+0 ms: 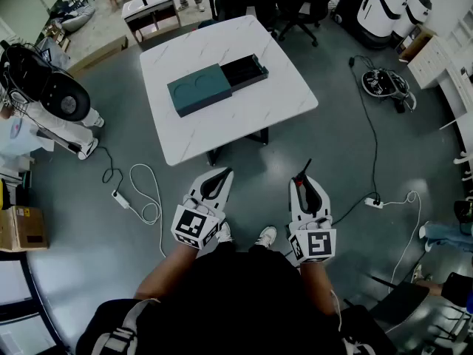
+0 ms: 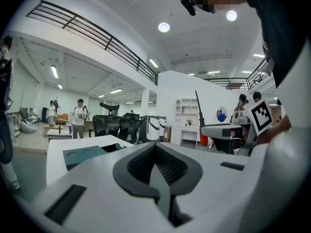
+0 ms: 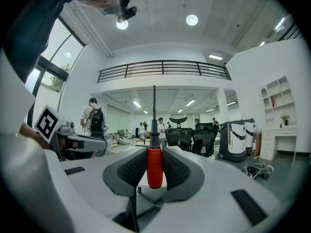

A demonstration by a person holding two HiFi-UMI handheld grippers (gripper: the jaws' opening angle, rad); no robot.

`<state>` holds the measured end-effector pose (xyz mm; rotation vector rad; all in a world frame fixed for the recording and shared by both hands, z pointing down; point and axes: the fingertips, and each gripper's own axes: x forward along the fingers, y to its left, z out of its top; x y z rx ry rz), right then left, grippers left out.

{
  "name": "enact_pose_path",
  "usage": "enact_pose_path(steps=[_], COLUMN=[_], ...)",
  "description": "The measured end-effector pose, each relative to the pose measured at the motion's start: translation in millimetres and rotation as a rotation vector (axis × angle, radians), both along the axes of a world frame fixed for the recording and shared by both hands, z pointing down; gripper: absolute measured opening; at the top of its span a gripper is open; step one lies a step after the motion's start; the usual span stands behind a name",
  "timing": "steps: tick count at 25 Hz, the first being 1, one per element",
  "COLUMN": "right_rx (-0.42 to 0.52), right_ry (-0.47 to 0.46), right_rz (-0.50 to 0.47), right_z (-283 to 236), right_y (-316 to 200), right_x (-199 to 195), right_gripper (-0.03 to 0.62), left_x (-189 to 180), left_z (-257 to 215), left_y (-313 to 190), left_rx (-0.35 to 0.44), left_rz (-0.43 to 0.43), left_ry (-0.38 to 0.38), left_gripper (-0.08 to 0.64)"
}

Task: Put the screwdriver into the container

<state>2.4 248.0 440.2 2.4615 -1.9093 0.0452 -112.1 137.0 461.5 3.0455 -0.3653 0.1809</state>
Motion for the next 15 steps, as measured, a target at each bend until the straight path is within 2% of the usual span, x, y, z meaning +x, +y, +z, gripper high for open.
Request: enact_pose_path(steps=[15], right_rx=[0.019], right_ry=[0.021], right_rz=[-0.032], right_z=[-10.8], right_y=[-16.8], right_x=[-21.3], right_gripper=[0.106], left_x=[-21.5], left_z=[-5.6], left_y=[-10.2], left_rx=[-0.001], left_rz=[-0.023], left_ry=[0.007], left_gripper=[0.006])
